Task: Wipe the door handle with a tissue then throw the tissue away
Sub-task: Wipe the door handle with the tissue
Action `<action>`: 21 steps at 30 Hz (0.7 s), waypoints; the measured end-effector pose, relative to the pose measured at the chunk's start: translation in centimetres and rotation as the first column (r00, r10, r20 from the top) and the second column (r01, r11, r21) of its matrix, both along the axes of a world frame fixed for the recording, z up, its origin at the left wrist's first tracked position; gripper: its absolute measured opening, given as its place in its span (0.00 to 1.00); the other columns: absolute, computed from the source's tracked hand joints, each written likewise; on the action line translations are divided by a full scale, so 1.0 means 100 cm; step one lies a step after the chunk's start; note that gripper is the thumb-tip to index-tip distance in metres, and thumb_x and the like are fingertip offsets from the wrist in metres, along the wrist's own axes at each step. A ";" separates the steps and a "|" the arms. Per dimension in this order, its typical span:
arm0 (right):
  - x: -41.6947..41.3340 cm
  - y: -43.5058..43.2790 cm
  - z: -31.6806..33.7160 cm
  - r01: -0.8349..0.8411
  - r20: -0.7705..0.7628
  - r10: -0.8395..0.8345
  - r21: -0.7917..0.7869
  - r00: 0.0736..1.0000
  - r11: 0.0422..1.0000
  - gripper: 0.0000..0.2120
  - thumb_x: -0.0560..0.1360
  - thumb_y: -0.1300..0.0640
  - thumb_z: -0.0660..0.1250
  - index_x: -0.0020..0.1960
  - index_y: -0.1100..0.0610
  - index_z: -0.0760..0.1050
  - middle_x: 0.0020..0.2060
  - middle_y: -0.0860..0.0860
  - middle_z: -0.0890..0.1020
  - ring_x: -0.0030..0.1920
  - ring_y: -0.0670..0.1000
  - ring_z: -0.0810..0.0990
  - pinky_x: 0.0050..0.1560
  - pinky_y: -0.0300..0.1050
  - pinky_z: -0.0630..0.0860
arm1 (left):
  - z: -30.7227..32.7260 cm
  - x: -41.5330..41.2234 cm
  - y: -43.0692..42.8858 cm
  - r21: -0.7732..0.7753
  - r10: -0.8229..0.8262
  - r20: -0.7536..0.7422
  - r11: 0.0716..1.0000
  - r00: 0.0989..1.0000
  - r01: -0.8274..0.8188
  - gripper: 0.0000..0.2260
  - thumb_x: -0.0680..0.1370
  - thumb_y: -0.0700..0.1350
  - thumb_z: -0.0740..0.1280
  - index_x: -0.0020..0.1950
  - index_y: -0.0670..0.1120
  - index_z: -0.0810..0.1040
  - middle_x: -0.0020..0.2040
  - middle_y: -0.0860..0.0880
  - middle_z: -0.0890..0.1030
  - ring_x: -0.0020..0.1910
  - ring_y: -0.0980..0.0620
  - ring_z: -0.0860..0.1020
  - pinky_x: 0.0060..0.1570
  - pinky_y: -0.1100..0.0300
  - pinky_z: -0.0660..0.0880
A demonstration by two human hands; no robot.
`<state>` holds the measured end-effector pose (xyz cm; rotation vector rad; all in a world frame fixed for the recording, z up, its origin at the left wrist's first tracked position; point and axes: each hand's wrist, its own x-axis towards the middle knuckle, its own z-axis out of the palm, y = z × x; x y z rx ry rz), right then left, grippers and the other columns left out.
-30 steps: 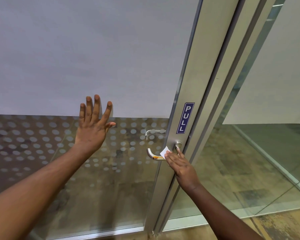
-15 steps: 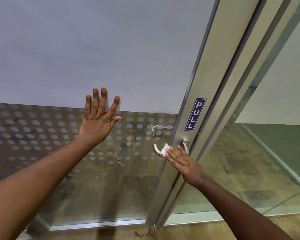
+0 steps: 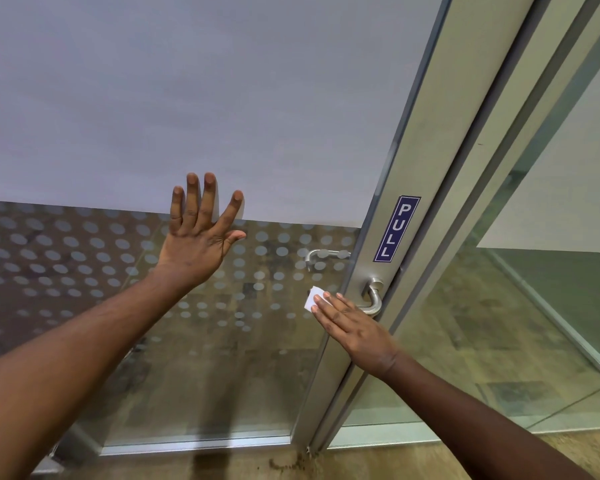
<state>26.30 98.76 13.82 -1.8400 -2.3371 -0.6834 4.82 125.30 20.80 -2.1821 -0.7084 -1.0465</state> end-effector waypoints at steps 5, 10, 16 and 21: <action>-0.016 0.004 0.000 0.083 0.032 -0.082 -0.050 0.996 0.995 0.25 0.78 0.65 0.53 0.74 0.63 0.58 0.75 0.56 0.63 0.75 0.59 0.60 0.73 0.55 0.62 | -0.001 0.001 0.001 0.020 0.000 0.011 1.000 1.000 0.000 0.32 0.80 0.62 0.52 0.79 0.48 0.48 0.76 0.40 0.31 0.75 0.38 0.33 0.74 0.44 0.33; -0.032 0.010 0.002 0.168 -0.026 -0.174 -0.143 0.984 0.975 0.27 0.78 0.65 0.58 0.75 0.63 0.56 0.77 0.57 0.54 0.77 0.60 0.49 0.75 0.57 0.50 | -0.001 0.001 0.001 -0.011 -0.008 0.004 1.000 1.000 0.008 0.32 0.80 0.62 0.50 0.79 0.49 0.46 0.76 0.41 0.30 0.75 0.39 0.31 0.74 0.45 0.32; -0.041 0.016 0.008 0.267 -0.241 -0.353 -0.327 0.904 0.907 0.26 0.83 0.58 0.46 0.77 0.55 0.37 0.78 0.52 0.39 0.77 0.53 0.37 0.78 0.52 0.46 | -0.001 0.000 0.000 -0.023 -0.003 -0.003 1.000 1.000 0.003 0.31 0.80 0.62 0.50 0.79 0.49 0.47 0.76 0.41 0.30 0.75 0.39 0.32 0.74 0.44 0.32; -0.035 0.011 0.007 0.160 -0.226 -0.220 -0.255 0.949 0.954 0.24 0.81 0.58 0.41 0.77 0.58 0.44 0.76 0.49 0.41 0.77 0.54 0.40 0.77 0.48 0.38 | 0.000 0.000 0.000 -0.036 0.005 -0.015 0.999 1.000 -0.006 0.31 0.80 0.63 0.48 0.79 0.49 0.46 0.76 0.41 0.30 0.75 0.40 0.32 0.74 0.45 0.32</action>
